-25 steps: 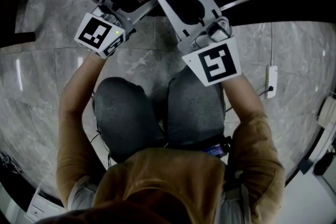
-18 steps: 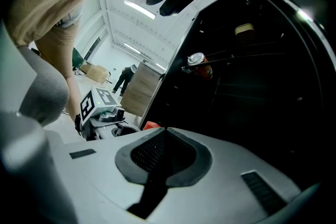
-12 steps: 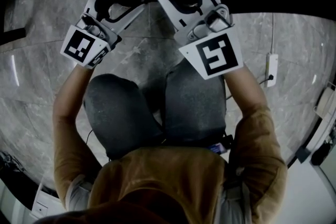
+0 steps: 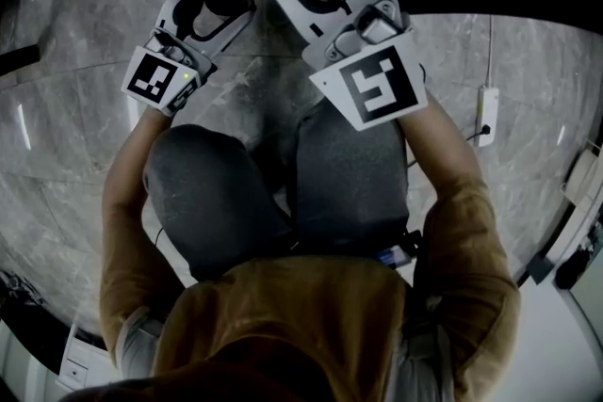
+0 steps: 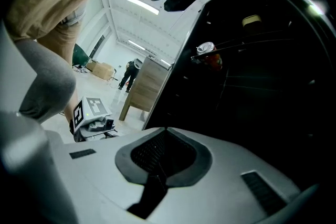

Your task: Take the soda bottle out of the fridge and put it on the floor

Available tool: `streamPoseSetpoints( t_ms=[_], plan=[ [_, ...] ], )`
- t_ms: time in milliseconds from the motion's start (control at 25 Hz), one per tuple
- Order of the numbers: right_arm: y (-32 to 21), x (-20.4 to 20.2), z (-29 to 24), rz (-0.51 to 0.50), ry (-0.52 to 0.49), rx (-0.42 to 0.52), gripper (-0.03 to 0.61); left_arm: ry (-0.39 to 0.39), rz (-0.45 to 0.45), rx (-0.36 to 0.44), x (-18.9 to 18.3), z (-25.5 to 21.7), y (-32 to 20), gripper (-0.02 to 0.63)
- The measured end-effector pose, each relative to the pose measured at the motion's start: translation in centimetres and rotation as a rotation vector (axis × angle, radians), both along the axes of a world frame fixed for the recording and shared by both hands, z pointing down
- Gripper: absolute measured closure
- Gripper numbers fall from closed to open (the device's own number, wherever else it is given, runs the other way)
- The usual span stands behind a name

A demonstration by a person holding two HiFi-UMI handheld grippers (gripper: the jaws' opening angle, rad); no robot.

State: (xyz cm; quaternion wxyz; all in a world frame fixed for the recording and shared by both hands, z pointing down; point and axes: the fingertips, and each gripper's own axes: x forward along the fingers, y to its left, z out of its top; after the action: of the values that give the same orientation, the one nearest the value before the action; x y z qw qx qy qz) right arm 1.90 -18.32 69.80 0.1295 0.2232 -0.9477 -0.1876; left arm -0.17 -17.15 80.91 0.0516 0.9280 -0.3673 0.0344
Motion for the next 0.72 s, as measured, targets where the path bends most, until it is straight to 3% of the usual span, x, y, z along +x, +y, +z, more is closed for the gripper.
streamPoseSetpoints(
  t_ms=[200, 360, 520, 720],
  plan=[
    [0.6, -0.8, 1.2, -0.033, 0.022, -0.014, 0.577, -0.021, -0.024, -0.024, -0.7, 3.8, -0.3, 0.313],
    [0.9, -1.0, 2.0, -0.041, 0.022, -0.061, 0.577, -0.003, -0.051, -0.093, -0.8, 7.5, -0.6, 0.313],
    [1.4, -1.8, 2.6, -0.071, 0.041, -0.069, 0.577, -0.040, -0.068, -0.139, -1.0, 11.0, -1.0, 0.313],
    [1.4, -2.0, 3.5, -0.088, 0.059, -0.087, 0.577, -0.035, -0.085, -0.149, -0.5, 13.2, -1.9, 0.312]
  ],
)
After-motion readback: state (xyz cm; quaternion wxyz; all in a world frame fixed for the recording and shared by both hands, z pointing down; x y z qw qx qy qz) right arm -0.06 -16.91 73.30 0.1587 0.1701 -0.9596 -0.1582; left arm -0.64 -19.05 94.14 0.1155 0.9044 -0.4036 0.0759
